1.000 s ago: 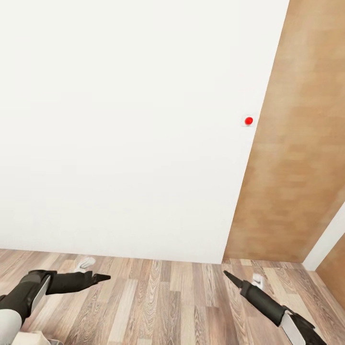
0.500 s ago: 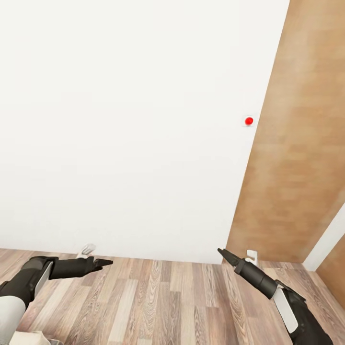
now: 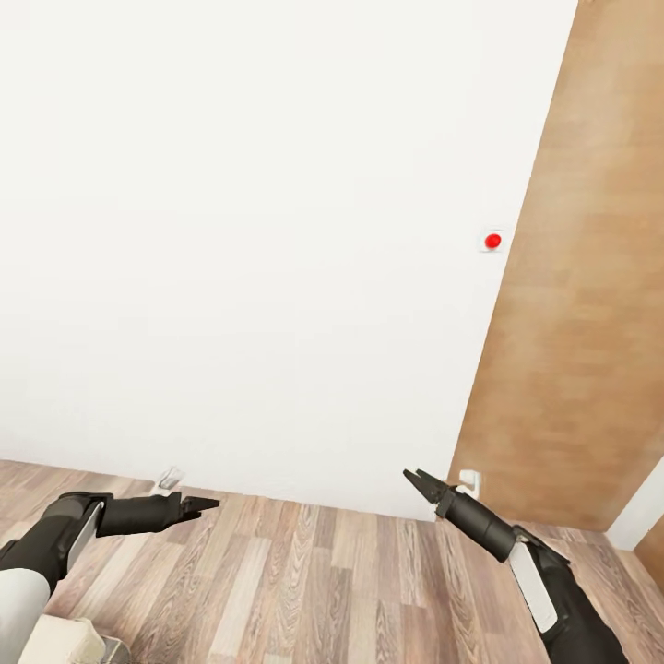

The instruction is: Put all the toys in the child's room - the three board games (two on the bed and one on the table), the two jigsaw puzzles on the table, and the tennis ball on the table - inside the toy box on the table in the child's room.

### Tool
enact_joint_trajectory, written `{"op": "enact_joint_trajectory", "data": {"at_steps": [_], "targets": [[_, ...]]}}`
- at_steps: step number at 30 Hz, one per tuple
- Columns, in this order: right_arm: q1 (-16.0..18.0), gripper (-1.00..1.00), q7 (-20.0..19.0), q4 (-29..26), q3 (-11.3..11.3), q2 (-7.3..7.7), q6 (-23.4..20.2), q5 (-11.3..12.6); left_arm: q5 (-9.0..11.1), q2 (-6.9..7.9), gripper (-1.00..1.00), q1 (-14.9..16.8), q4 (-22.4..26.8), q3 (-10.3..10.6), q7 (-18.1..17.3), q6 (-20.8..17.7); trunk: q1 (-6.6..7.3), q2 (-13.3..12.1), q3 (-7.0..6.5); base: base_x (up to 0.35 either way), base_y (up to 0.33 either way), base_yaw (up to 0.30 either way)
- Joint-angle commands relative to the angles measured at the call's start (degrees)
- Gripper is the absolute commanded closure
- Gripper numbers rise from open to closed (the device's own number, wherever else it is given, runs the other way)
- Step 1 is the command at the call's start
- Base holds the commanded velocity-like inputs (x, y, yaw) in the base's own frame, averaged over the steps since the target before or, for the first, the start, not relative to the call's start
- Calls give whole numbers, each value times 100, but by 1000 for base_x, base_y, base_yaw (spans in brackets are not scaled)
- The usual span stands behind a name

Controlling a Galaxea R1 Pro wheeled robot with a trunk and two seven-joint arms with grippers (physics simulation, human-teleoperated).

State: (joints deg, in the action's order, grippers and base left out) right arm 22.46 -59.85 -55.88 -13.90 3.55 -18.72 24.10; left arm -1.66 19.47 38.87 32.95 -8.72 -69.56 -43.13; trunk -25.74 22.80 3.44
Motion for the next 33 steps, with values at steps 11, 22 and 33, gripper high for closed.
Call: {"op": "enact_joint_trajectory", "data": {"at_steps": [11, 22, 33], "targets": [[4, -100, 452, -24, 388, -134, -67, 9, -26, -7, -100, 7, 0, -16, -4, -86, -4, 12, -24, 15, -10, 101], [4, -100, 465, -20, 400, -144, -62, -3, -31, -22, -100, 7, 0, -16, 35, -82, -4, 12, -85, 109, -86, 221], [4, -100, 466, -20, 405, -152, -62, -10, -28, -36, -100, 7, 0, -16, 36, -81, -4, 12, -149, 6, -5, 231]]}}
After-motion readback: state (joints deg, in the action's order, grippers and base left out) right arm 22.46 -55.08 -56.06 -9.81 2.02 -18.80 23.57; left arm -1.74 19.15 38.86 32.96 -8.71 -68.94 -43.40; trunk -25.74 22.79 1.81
